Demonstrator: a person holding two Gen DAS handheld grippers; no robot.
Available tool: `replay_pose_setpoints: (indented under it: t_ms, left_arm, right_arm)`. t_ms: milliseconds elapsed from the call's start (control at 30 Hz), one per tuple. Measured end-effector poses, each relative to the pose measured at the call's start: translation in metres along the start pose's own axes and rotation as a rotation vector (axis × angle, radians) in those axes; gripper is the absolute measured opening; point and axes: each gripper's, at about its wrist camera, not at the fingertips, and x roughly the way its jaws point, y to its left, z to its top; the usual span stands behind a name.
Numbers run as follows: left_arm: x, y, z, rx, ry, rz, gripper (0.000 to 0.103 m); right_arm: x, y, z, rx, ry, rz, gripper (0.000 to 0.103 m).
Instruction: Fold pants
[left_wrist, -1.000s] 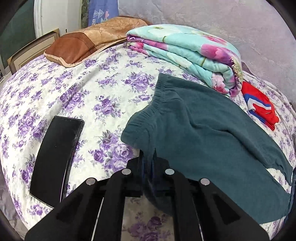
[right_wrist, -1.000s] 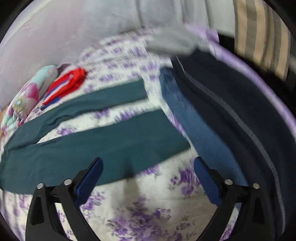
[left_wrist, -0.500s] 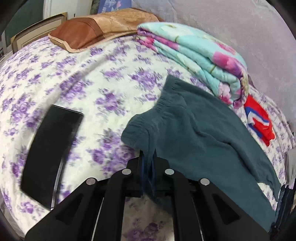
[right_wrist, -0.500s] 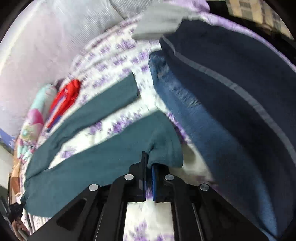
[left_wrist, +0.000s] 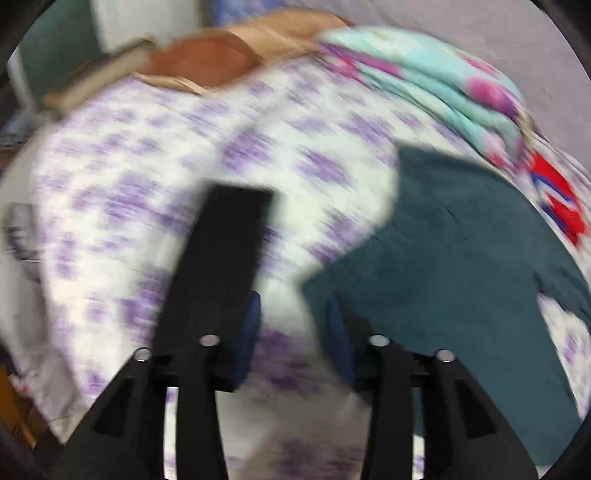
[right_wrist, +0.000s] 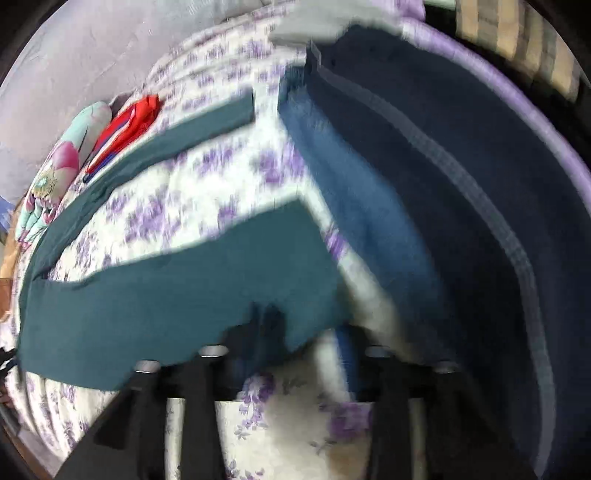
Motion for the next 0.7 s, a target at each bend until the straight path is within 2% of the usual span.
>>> replay_pose_setpoints:
  t_ms: [33,67,100,133,233,300,400,500,533,567,600,633,667,700]
  left_arm:
    - [-0.007,0.003,0.003,-0.015,-0.038,0.014,0.055]
    - [-0.02,0.007,0.008,-0.042,-0.101,0.013,0.062]
    - [-0.03,0.006,0.013,-0.061,-0.15,-0.008,0.071]
    - [-0.035,0.003,0.017,-0.064,-0.177,-0.027,0.074]
    - [-0.038,-0.035,0.032,0.0,-0.207,-0.106,0.075]
    - [-0.032,-0.064,0.037,0.038,-0.21,-0.155,0.076]
    - [-0.01,-0.117,0.038,0.112,-0.169,-0.229,0.076]
    - [0.012,-0.157,0.032,0.181,-0.119,-0.255,0.076]
    - [0.02,-0.166,0.031,0.2,-0.102,-0.258,0.076]
    - [0.027,-0.173,0.028,0.222,-0.086,-0.254,0.076]
    - [0.034,-0.178,0.026,0.241,-0.077,-0.248,0.076]
    - [0.04,-0.18,0.023,0.257,-0.068,-0.235,0.076]
    - [0.048,-0.181,0.022,0.271,-0.056,-0.205,0.076]
    - [0.055,-0.18,0.022,0.278,-0.045,-0.186,0.076]
  right_arm:
    - [-0.01,0.002,0.007,-0.011,-0.045,-0.018,0.059]
    - [-0.02,0.005,0.017,-0.017,-0.105,-0.032,0.061]
    - [-0.026,0.008,0.028,-0.016,-0.155,-0.026,0.063]
    - [-0.026,0.011,0.04,-0.015,-0.189,-0.015,0.067]
    - [-0.004,0.031,0.079,-0.048,-0.244,0.039,0.069]
    - [0.029,0.048,0.109,-0.085,-0.237,0.029,0.069]
    - [0.09,0.066,0.146,-0.09,-0.163,-0.02,0.068]
    - [0.138,0.073,0.17,-0.042,-0.063,0.029,0.068]
    - [0.146,0.075,0.168,-0.041,-0.049,0.027,0.066]
    - [0.156,0.077,0.171,-0.045,-0.031,0.019,0.058]
    - [0.164,0.079,0.169,-0.055,-0.005,0.012,0.044]
    - [0.172,0.083,0.172,-0.069,0.024,-0.002,0.019]
    - [0.17,0.085,0.177,-0.082,0.019,-0.011,0.012]
    - [0.165,0.085,0.18,-0.092,-0.008,-0.021,0.011]
